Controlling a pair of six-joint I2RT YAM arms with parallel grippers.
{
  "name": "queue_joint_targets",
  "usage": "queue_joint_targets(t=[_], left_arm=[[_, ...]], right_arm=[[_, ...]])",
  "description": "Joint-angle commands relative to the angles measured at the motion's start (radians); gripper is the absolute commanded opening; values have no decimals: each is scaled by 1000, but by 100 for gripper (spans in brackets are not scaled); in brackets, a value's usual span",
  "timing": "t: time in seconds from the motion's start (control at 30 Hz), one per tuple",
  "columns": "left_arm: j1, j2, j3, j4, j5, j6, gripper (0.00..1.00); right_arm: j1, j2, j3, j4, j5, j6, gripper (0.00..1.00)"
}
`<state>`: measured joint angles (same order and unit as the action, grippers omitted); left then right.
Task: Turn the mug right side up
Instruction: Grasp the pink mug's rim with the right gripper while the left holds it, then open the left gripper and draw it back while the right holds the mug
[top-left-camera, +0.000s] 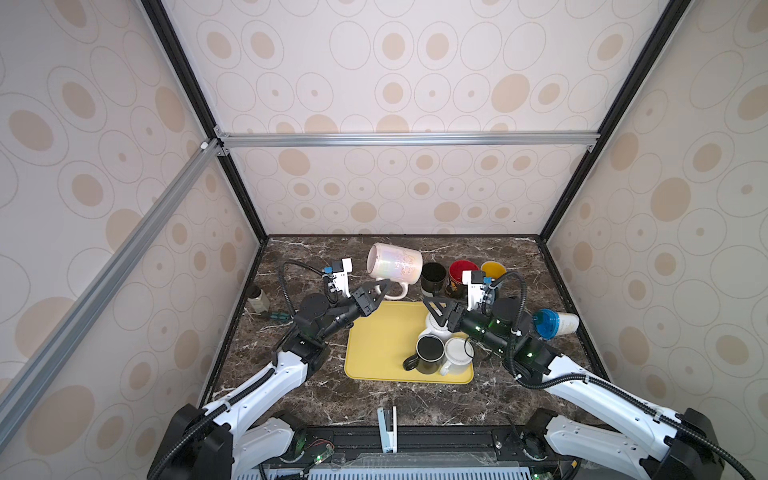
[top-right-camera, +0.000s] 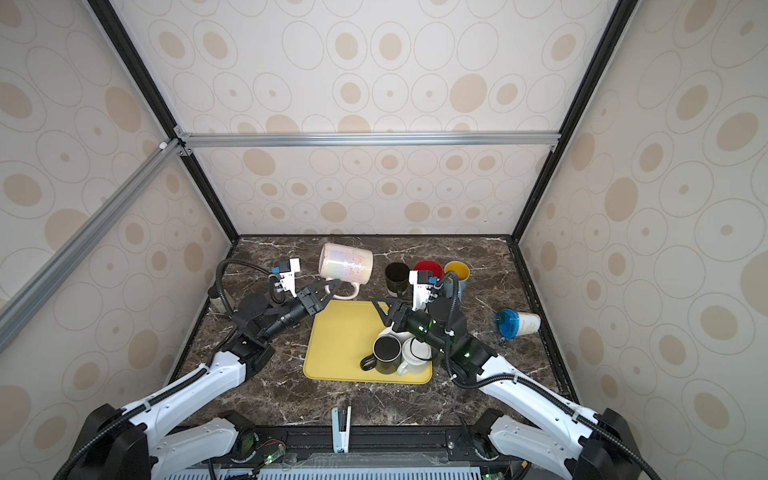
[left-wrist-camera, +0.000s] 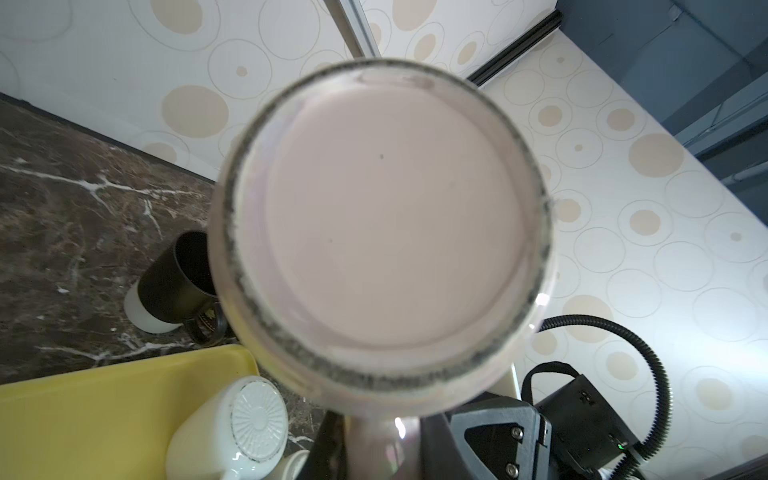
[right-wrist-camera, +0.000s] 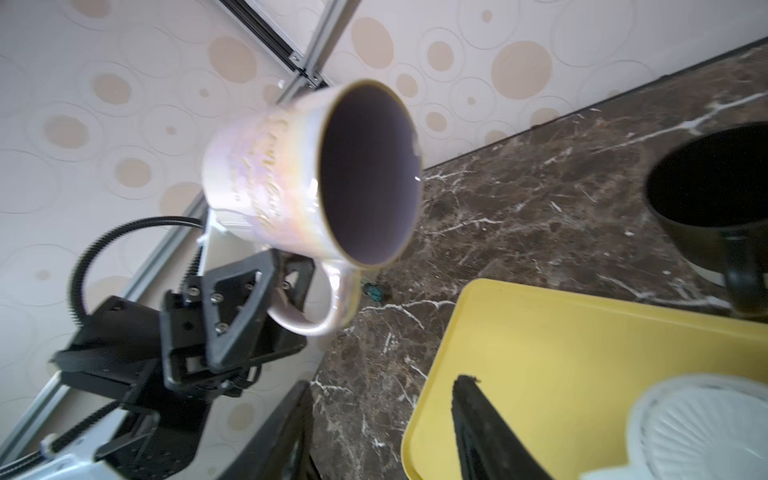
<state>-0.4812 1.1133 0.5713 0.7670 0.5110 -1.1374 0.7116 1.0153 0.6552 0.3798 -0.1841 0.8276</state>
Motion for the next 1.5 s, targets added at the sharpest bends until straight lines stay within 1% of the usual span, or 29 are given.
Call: queue_joint_targets(t=[0.0, 0.23, 0.4, 0.67, 0.87, 1.17, 1.47], left_arm=[[8, -7, 30, 342, 49, -121, 0], [7, 12, 13, 425, 52, -171, 0], [8, 26, -8, 494, 52, -214, 0], [6, 41, -6, 524, 64, -231, 0], [4, 60, -6, 579, 79, -266, 0], [-18, 86, -8, 617, 87, -281, 0], [-42, 123, -4, 655, 94, -299, 0]], right_arm=[[-8, 53, 0, 230, -120, 108, 58], [-11, 165, 58, 328, -177, 168, 59], [-12, 196, 86, 369, -195, 177, 58], [-12, 222, 116, 393, -209, 179, 54], [-11, 268, 145, 449, -231, 198, 53], [-11, 326, 189, 503, -248, 225, 45], [-12, 338, 211, 507, -253, 226, 37]])
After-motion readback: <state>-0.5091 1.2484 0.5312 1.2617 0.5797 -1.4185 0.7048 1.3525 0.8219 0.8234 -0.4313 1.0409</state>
